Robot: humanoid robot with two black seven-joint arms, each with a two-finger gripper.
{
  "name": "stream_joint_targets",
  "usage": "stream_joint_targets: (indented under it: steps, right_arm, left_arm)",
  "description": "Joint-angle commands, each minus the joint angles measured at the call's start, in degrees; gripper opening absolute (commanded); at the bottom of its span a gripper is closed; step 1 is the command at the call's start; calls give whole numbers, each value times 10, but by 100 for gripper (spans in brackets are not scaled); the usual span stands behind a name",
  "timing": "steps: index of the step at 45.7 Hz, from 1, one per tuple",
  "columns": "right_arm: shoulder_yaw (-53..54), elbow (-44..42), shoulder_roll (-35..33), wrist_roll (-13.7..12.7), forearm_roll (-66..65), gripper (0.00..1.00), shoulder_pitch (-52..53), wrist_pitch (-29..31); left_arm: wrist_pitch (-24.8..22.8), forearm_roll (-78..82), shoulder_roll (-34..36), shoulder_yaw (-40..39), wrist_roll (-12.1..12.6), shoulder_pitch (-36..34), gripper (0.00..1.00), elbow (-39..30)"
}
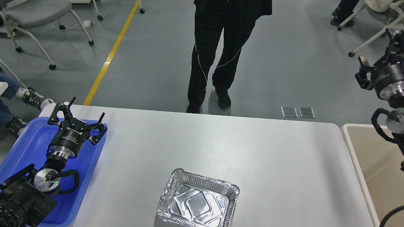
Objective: Tidy desktop
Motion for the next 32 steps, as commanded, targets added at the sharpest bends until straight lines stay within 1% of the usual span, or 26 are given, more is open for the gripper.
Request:
stream_joint_targets:
  steps: [1, 7, 13, 22, 32]
  right_arm:
    - [20, 21, 48, 69, -3, 100, -91, 24]
    - [20, 20, 70, 94, -6, 100, -129, 24]
    - [18, 20, 91, 112, -7, 100, -161, 24]
    - [18, 20, 120, 114, -7, 100, -181, 24]
    - [19, 20, 122, 114, -7, 100, -180, 24]
  left_arm:
    - [0, 0, 0, 0, 0, 0, 100, 0]
    - [0, 0, 0, 0, 0, 0, 100, 0]
    - [0, 0, 0, 0, 0, 0, 100, 0]
    - [0, 0, 0, 0, 0, 0, 100, 0]
    - [0, 0, 0, 0, 0, 0, 100, 0]
